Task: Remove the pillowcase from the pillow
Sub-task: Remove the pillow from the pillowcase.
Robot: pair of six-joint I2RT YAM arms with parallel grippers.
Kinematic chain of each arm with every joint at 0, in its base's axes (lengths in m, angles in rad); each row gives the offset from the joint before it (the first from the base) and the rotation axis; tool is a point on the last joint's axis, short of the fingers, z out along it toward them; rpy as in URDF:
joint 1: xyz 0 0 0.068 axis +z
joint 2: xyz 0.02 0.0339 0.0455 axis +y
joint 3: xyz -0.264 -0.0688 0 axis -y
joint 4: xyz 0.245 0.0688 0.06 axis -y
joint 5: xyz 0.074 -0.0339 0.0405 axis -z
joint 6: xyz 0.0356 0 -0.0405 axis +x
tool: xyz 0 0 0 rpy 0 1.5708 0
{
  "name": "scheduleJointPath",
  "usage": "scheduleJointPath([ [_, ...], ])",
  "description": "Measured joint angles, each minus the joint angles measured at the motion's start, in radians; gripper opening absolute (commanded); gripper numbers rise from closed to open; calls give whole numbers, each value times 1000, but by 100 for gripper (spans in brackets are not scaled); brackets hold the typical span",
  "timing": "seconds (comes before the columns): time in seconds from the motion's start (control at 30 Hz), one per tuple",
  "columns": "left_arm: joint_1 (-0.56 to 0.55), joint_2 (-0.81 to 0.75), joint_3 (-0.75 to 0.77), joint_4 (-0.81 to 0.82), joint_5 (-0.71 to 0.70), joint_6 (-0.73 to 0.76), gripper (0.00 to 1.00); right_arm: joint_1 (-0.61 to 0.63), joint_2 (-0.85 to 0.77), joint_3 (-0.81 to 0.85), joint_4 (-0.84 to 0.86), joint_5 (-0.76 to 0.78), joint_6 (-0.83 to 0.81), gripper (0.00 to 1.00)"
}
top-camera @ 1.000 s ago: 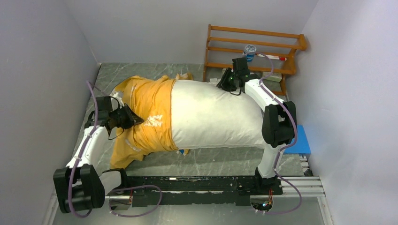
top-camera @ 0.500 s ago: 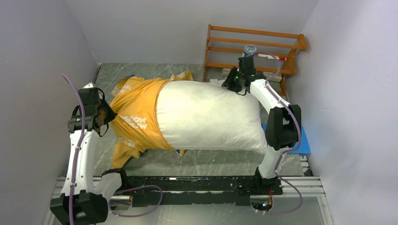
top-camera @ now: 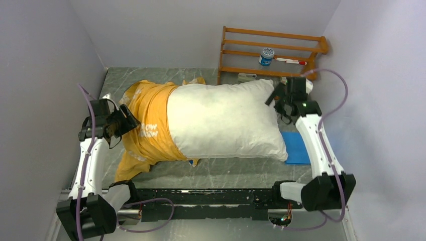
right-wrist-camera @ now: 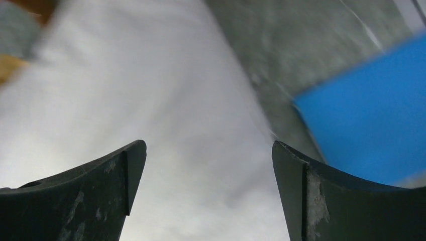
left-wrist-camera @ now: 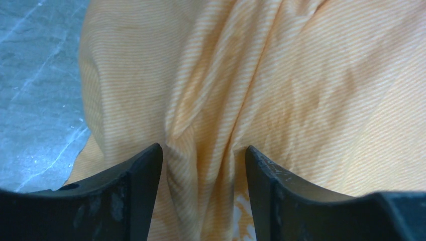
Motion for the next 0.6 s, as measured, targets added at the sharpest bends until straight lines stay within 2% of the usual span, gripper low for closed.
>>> scheduleJointPath([
  [0.1,0,5,0,10,24,3,71,-34,-133,-156,-92,64,47,100],
  [0.23,1,27,0,27,63,9,71,-33,-350,-330,-221,44,117,100],
  [0.43,1,46,-13,53,104,11,71,-33,-677,-345,-346,-12,218,100],
  [0.53,1,47,-21,63,114,11,72,-33,-760,-358,-368,-89,253,100],
  [0.6,1,47,-26,67,118,13,74,-33,-779,-415,-353,-205,260,100],
])
